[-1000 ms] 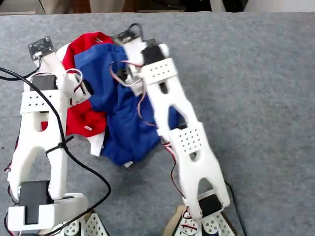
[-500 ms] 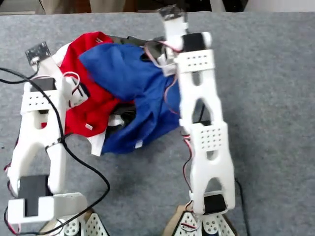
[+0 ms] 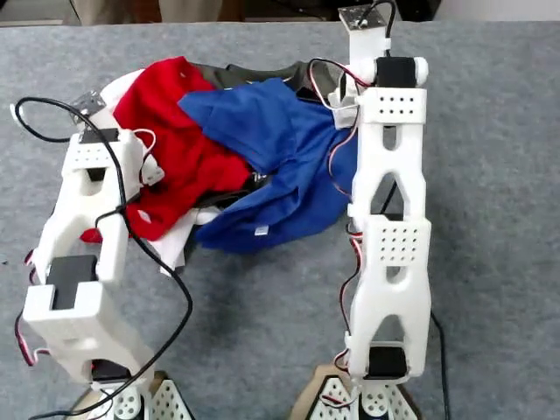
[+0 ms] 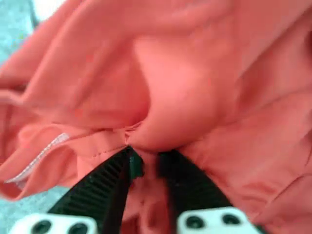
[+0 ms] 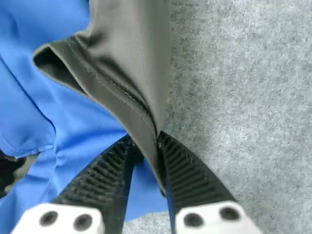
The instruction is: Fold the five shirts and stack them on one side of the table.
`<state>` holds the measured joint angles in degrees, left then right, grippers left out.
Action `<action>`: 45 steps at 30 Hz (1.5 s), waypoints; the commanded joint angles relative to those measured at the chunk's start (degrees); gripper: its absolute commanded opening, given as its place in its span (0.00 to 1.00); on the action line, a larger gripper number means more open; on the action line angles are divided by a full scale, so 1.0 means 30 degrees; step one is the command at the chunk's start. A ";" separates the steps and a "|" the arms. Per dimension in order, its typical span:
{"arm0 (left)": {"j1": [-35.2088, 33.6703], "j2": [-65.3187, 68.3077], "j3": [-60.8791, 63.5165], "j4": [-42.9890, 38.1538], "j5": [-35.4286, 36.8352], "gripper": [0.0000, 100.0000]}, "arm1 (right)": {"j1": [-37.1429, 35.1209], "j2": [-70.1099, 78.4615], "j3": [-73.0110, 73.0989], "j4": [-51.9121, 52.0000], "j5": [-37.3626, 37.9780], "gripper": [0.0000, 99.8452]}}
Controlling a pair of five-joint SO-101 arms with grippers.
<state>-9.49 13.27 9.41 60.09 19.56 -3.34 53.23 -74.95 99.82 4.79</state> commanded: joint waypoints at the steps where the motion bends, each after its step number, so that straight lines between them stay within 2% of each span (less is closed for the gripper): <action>1: -0.1231 0.0103 -0.1260 -0.0147 -0.0322 0.02 | 0.0718 -0.0190 -0.1040 -0.0293 0.0117 0.02; 5: -0.3546 0.0073 -0.1436 0.0059 -0.1495 0.02 | 0.1568 0.0161 -0.1040 -0.0557 0.0527 0.02; 9: -0.5480 0.0073 -0.2637 0.1407 -0.2667 0.02 | 0.2388 0.0161 -0.1070 -0.0821 0.1524 0.02; 16: -0.6799 0.0132 -0.6623 0.2725 -0.2725 0.02 | 0.3678 0.0190 -0.2125 0.0147 0.4044 0.02; 19: -0.5656 0.0220 -0.8029 0.4601 -0.2725 0.02 | 0.3619 0.0220 -0.2300 0.0352 0.4630 0.05; 21: -0.4044 0.0190 -0.8615 0.5919 -0.2725 0.03 | 0.3560 0.0220 -0.2388 0.0586 0.4601 0.12; 24: -0.1905 0.0103 -0.9495 0.7473 -0.2432 0.17 | 0.3590 0.0132 -0.2447 0.0703 0.4015 0.27; 26: -0.0967 0.0073 -1.0198 0.8352 -0.0850 0.25 | 0.3590 0.0132 -0.2447 0.0733 0.4190 0.35; 29: 0.0117 0.0190 -1.1839 0.8879 0.0821 0.30 | 0.3560 -0.0073 -0.2418 0.0791 0.4366 0.42; 34: 0.2608 0.1128 -1.3040 0.7297 0.1348 0.30 | 0.3209 -0.1714 -0.0952 0.0850 0.4278 0.42; 38: 0.4249 0.3619 -1.3158 0.5626 0.2256 0.30 | 0.2125 -0.3590 0.2769 0.0850 0.4337 0.40; 45: 0.5158 0.8425 -1.5853 0.5392 0.2432 0.30 | -0.0044 -0.6462 1.0212 0.0586 0.4278 0.40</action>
<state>5.36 35.34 -32.62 77.14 26.24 -0.70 40.04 -50.86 100.62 17.27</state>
